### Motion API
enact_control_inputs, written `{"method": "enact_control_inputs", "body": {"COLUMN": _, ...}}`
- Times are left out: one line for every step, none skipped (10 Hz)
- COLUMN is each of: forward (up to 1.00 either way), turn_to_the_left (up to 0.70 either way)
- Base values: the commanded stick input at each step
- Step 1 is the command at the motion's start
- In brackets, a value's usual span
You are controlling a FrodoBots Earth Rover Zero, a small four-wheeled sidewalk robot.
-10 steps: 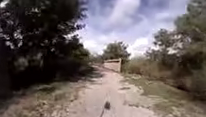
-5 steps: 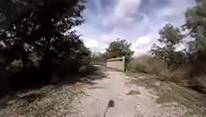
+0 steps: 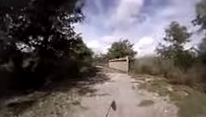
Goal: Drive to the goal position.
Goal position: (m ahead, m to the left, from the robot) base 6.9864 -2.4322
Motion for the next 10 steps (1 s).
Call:
{"method": "enact_control_inputs", "body": {"forward": 1.00, "turn_to_the_left": -0.32}}
{"method": "enact_control_inputs", "body": {"forward": 1.00, "turn_to_the_left": -0.13}}
{"method": "enact_control_inputs", "body": {"forward": 1.00, "turn_to_the_left": 0.00}}
{"method": "enact_control_inputs", "body": {"forward": 1.00, "turn_to_the_left": 0.00}}
{"method": "enact_control_inputs", "body": {"forward": 1.00, "turn_to_the_left": -0.26}}
{"method": "enact_control_inputs", "body": {"forward": 1.00, "turn_to_the_left": -0.40}}
{"method": "enact_control_inputs", "body": {"forward": 1.00, "turn_to_the_left": -0.40}}
{"method": "enact_control_inputs", "body": {"forward": 1.00, "turn_to_the_left": 0.00}}
{"method": "enact_control_inputs", "body": {"forward": 1.00, "turn_to_the_left": 0.00}}
{"method": "enact_control_inputs", "body": {"forward": 1.00, "turn_to_the_left": 0.00}}
